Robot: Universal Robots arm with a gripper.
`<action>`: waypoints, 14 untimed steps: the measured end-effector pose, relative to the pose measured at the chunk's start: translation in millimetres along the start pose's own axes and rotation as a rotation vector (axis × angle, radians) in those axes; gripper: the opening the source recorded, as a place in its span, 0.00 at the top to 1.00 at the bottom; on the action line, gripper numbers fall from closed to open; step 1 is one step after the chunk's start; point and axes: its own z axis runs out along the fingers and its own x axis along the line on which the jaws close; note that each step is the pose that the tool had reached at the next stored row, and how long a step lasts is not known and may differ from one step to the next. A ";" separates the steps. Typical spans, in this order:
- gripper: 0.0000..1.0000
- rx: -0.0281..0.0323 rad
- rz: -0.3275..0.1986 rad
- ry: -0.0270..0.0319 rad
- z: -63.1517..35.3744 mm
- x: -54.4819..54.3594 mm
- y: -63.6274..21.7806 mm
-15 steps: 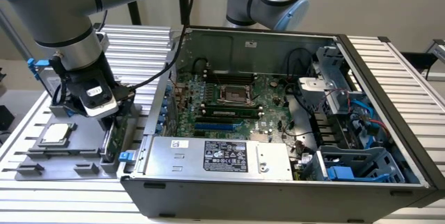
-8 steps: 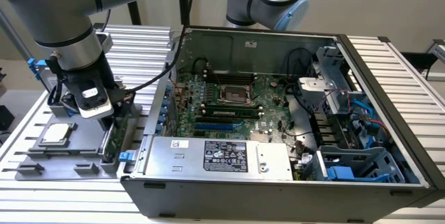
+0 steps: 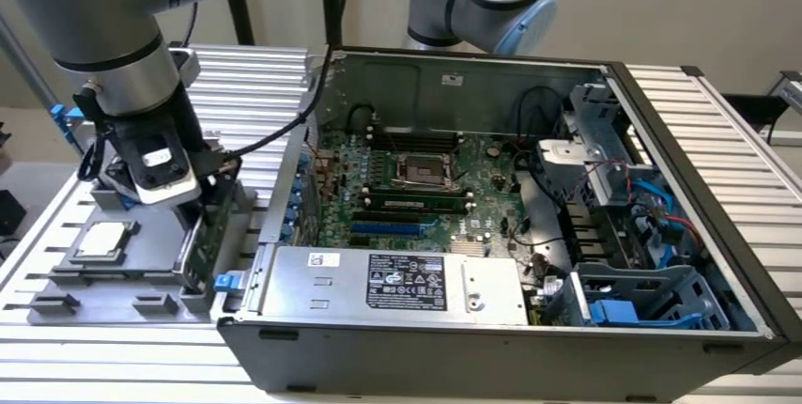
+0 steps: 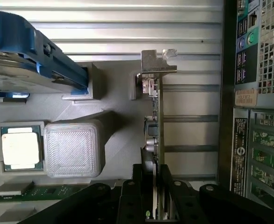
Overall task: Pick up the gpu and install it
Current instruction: 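Pick up the gpu and move the gpu toward the slot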
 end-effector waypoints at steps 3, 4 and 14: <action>0.74 -0.0001 0.000 -0.0002 -13.5 -0.4 0.1; 0.74 -0.0001 0.000 -0.0002 -18.0 -0.6 0.2; 0.74 -0.0001 0.000 -0.0001 -63.2 -4.1 0.6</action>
